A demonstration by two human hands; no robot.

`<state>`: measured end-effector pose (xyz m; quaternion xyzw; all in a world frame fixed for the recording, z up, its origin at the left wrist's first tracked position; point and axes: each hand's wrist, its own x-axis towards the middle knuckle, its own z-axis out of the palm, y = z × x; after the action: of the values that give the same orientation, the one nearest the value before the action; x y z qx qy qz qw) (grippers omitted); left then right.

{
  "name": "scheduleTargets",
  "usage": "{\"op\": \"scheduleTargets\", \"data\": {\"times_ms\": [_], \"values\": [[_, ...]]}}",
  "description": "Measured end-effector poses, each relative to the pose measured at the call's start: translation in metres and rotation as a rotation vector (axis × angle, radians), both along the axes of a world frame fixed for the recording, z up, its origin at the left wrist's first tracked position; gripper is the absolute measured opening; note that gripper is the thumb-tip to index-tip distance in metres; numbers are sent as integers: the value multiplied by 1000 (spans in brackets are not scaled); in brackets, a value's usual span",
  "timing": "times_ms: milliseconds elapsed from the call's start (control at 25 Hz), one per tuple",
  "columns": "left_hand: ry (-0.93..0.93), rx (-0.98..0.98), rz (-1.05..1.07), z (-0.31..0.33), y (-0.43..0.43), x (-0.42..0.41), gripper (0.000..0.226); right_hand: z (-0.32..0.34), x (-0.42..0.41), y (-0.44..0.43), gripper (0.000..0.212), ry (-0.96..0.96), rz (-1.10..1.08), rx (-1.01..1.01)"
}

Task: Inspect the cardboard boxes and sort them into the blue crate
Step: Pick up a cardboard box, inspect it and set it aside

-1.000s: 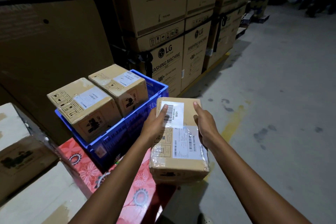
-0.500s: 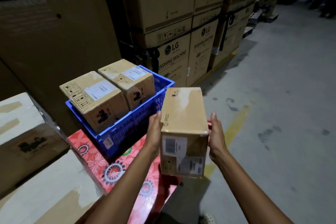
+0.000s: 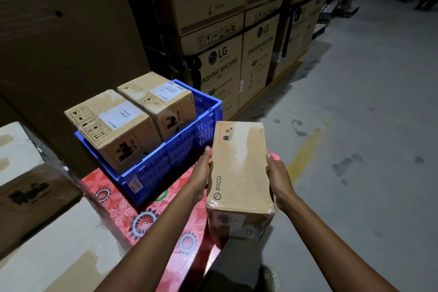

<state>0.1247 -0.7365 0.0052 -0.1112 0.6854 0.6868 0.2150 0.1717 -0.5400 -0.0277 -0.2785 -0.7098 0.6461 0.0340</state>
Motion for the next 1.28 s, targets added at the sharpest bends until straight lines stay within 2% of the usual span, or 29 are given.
{"op": "scheduleTargets", "data": {"times_ms": [120,200,240,520,680,800,1120,1280], "values": [[10,-32,57,7,7,-33,49,9,-28,11,56,-3,-15,-39],[11,-20,92,14,14,-51,46,21,-47,18,73,-26,-50,-61],[2,-19,104,18,18,-61,44,30,-55,20,75,-21,-60,-85],[-125,115,118,19,50,-103,55,50,-90,28,53,-80,18,-201],[-138,146,114,26,60,-108,63,49,-102,31,69,-81,66,-271],[-71,150,97,43,61,-113,62,66,-108,35,70,-9,32,-298],[213,157,51,103,51,-80,60,130,-87,28,51,303,-92,-292],[287,190,37,85,32,-47,58,106,-54,17,55,336,-122,-285]]}}
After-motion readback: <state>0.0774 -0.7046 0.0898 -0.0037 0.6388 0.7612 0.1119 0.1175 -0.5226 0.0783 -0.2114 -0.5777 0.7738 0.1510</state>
